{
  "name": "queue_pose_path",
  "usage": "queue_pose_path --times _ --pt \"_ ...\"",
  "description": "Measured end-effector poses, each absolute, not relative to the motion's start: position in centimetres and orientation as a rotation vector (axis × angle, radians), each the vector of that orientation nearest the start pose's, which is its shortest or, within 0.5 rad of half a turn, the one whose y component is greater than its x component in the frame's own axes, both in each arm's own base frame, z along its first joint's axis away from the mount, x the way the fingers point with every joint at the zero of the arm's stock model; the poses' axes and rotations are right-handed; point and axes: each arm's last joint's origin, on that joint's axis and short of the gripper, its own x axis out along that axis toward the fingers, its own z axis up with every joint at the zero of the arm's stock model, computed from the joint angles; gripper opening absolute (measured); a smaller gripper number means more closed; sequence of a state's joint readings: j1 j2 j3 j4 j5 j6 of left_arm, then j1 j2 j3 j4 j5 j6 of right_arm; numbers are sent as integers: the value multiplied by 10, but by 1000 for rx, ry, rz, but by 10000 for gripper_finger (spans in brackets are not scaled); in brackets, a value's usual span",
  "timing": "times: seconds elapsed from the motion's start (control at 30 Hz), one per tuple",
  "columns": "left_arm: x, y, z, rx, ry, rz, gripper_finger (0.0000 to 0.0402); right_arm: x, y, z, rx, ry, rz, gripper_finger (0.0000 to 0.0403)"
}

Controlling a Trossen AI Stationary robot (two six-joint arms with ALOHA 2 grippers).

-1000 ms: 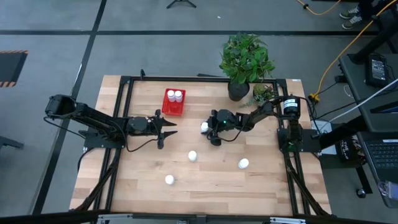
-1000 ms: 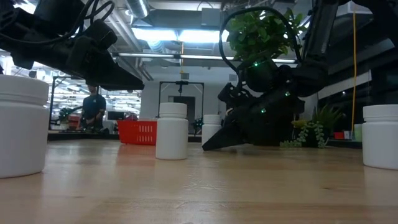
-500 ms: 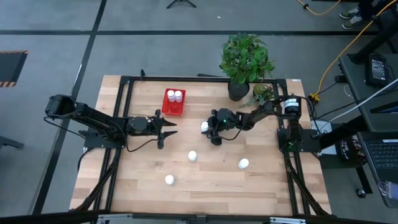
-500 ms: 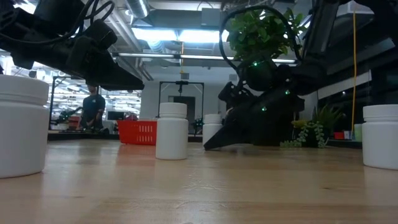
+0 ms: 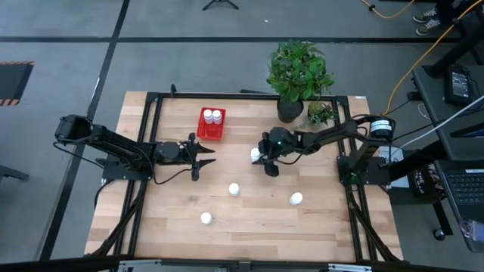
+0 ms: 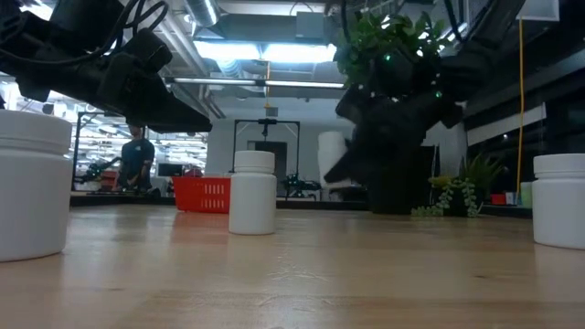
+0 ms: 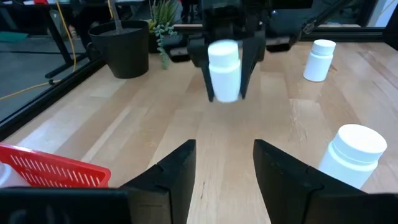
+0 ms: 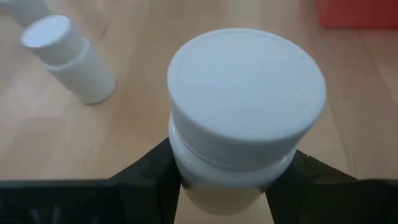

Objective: Pick and place pill bottles into a basket
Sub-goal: Put the white pill bottle into the red bin

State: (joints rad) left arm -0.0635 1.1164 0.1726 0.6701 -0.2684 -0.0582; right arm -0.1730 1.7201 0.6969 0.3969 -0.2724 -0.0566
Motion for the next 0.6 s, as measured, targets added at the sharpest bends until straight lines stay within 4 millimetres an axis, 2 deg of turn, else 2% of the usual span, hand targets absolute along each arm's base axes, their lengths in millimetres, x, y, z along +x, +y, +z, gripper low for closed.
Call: queue_pose_path --times 0.6 --pt "189 -4 152 -12 264 211 153 290 -43 201 47 492 106 173"
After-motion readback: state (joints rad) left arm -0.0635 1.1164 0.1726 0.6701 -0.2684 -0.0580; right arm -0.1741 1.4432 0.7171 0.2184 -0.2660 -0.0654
